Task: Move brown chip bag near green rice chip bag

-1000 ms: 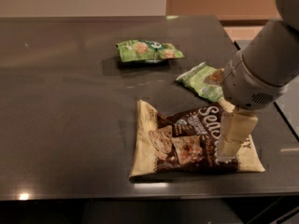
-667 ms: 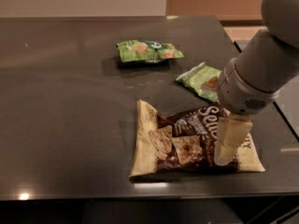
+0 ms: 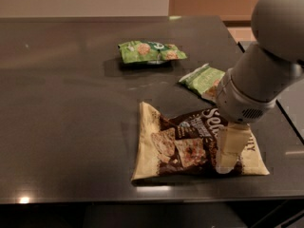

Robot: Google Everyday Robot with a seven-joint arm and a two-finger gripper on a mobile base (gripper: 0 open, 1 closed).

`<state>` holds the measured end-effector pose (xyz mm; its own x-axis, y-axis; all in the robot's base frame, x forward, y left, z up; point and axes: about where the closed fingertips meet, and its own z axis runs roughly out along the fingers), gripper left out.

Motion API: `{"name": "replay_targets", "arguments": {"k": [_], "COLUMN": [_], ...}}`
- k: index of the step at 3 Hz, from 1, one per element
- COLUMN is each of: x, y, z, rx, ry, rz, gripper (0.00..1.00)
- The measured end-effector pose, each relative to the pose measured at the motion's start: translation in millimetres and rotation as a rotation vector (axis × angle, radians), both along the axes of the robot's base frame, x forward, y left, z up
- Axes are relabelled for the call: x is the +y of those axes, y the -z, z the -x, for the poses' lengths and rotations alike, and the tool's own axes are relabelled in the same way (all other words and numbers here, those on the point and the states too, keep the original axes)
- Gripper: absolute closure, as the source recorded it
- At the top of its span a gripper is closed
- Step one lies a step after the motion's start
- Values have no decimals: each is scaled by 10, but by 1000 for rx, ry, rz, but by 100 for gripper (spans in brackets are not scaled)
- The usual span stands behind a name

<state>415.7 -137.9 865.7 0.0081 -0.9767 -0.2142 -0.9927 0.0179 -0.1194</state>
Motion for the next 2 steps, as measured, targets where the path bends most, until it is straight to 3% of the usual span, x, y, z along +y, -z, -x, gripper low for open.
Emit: {"name": "replay_targets", "arguments": {"k": [1, 2], "x": [9, 29], "y": [59, 100], "z": [35, 76], "rx": [5, 15], "ry": [-1, -5], "rz": [10, 19], "gripper": [0, 18]}}
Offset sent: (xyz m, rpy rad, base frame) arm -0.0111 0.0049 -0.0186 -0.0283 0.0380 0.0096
